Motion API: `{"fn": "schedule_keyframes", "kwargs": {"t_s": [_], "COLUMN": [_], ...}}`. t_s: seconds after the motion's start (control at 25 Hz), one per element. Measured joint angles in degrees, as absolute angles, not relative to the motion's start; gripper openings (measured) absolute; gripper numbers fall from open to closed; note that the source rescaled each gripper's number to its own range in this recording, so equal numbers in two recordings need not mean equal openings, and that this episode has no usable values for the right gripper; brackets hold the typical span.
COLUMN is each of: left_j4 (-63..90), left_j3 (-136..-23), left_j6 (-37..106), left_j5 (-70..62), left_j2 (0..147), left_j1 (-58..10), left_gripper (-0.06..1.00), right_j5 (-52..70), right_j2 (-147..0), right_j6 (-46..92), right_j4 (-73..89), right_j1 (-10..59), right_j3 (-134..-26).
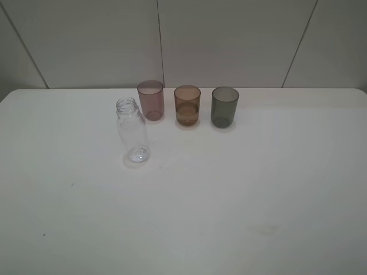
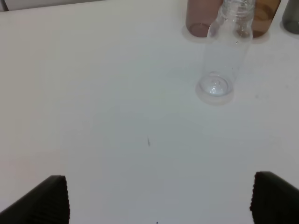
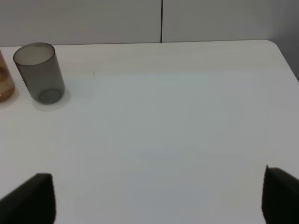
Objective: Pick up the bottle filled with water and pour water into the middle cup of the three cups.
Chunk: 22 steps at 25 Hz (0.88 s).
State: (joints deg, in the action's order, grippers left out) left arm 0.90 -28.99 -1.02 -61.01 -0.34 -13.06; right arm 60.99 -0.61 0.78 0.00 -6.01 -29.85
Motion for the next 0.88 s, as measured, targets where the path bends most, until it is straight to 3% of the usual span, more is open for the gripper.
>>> {"fn": "schedule_keyframes", "kwargs": {"t_s": [0.48, 0.88], "left_j4": [0.85, 0.85], "left_j3": [-28.96, -28.96], "left_j6": [-1.02, -1.02], "left_j5": [-61.01, -61.01], "left_j2": [-0.34, -0.34], "left_j1": [-12.76, -0.99], "left_gripper": [1.0, 1.0], "right_j5": [60.99, 60.99], "right_j2": [-0.61, -0.61], "right_j6": [0.78, 0.78], "right_j4": [0.0, 0.0], "right_j1": [-6.01, -6.01], "right_j3": [-29.85, -29.85]}}
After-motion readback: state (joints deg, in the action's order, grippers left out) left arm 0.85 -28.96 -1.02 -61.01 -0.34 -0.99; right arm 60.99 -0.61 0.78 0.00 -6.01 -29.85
